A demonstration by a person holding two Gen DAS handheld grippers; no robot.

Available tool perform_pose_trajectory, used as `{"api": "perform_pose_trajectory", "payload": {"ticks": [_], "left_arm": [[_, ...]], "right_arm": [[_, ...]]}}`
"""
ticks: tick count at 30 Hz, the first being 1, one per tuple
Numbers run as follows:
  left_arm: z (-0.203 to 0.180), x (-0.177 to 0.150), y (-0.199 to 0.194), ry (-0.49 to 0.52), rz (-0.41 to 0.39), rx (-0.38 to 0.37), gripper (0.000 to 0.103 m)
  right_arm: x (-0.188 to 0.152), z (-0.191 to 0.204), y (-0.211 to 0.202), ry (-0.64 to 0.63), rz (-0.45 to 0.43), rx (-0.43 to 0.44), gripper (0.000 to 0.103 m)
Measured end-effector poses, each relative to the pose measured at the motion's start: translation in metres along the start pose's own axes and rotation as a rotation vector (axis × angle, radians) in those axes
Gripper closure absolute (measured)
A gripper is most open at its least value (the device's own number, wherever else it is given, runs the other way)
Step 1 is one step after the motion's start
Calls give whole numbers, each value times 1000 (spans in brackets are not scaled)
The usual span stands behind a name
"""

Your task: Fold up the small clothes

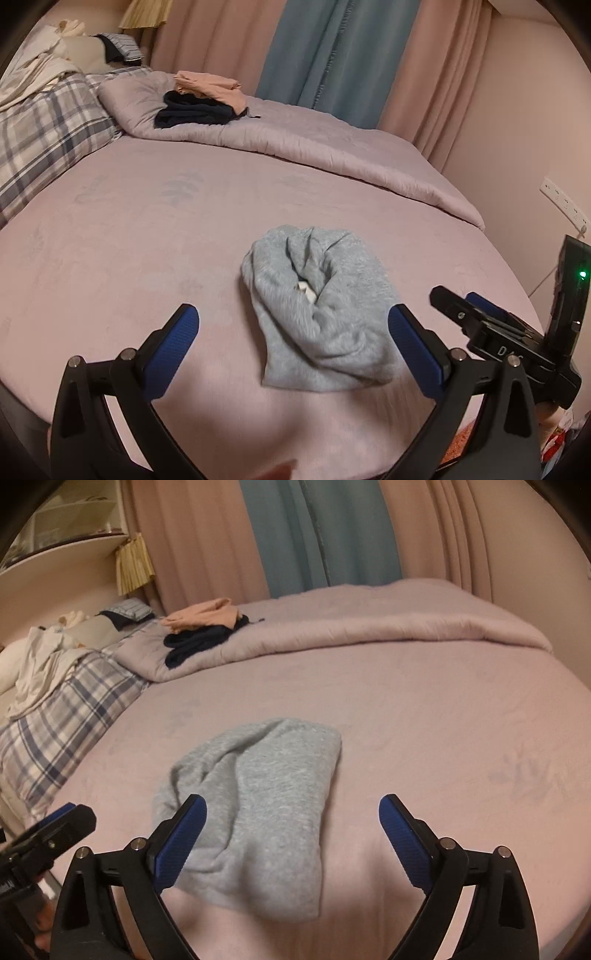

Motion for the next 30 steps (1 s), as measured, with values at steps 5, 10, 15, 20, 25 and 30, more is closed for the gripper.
{"api": "perform_pose_trajectory", "payload": {"ticks": [5, 10, 15, 20, 25, 30], "left_arm": [[-2, -6, -5, -2, 6, 25, 1], [0, -10, -6, -12, 25, 34, 1], [-3, -13, -7, -8, 36, 30, 1], [-5, -15, -8, -3, 46, 34, 1], [-9, -20, -7, -2, 51, 34, 1], [-12, -20, -8, -2, 50, 25, 1]], "right_arm": [[-1, 4, -9, -17, -37, -35, 8], [-2, 6, -10, -19, -46, -63, 8], [-4, 7, -15, -25, -51, -67, 8], [-6, 5, -21, -32, -66, -94, 8], [-4, 2, -25, -28, -77, -94, 8], [-4, 1, -27, -25, -83, -98, 8]]}}
Point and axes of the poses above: each gripper's, at about its wrist camera, not at the fingertips, and y roughly the way its jaws point, z to its left, x to its top, the point moved 7 cm from there along y, roughly the way its jaws point, and after that the axes turned 5 degrees about y, right-handed, at the moved point
